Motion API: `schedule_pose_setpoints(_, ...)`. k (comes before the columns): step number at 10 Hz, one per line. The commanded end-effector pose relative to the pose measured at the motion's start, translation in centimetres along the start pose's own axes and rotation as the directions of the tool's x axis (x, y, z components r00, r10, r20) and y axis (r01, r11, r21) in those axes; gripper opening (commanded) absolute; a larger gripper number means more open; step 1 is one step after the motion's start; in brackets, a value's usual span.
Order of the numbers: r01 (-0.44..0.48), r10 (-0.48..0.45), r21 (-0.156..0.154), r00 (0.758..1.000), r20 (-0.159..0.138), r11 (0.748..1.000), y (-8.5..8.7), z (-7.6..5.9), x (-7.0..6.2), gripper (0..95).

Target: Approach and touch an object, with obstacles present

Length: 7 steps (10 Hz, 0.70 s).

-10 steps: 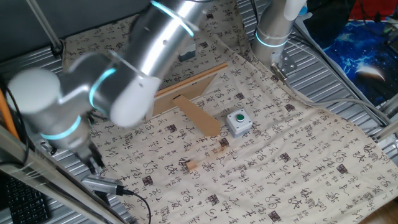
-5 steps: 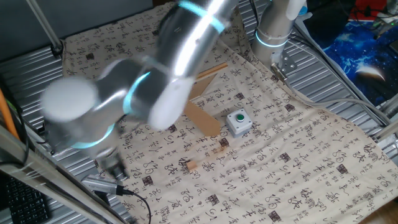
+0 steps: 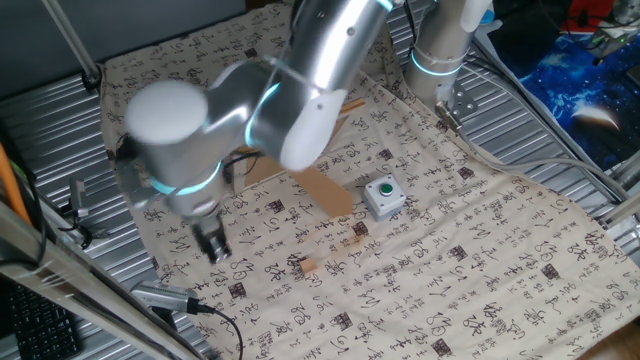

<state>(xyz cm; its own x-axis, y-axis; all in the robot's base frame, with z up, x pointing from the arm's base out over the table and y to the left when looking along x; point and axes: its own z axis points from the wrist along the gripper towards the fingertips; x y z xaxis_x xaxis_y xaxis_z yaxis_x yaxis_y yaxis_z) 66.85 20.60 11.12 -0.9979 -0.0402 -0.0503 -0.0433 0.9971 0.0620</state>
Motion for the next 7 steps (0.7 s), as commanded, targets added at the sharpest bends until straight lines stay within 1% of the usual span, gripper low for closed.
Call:
schedule_pose_setpoints(1, -0.007, 0.007, -0.005, 1.000, 0.005, 1.000, 0.4, -0.3, 0.2, 0.0)
schedule_pose_setpoints(3, -0.017, 0.017, -0.005, 1.000, 0.007, 1.000, 1.3, -0.3, 0.6, 0.0)
schedule_pose_setpoints(4, -0.026, 0.026, 0.000, 1.000, 0.008, 1.000, 2.2, -0.2, 1.0, 0.0)
schedule_pose_setpoints(5, -0.030, 0.030, 0.006, 1.000, 0.008, 1.000, 2.6, -0.3, 1.2, 0.0)
schedule_pose_setpoints(7, -0.038, 0.038, 0.009, 0.999, 0.007, 0.999, 3.0, -0.5, 1.5, 0.0)
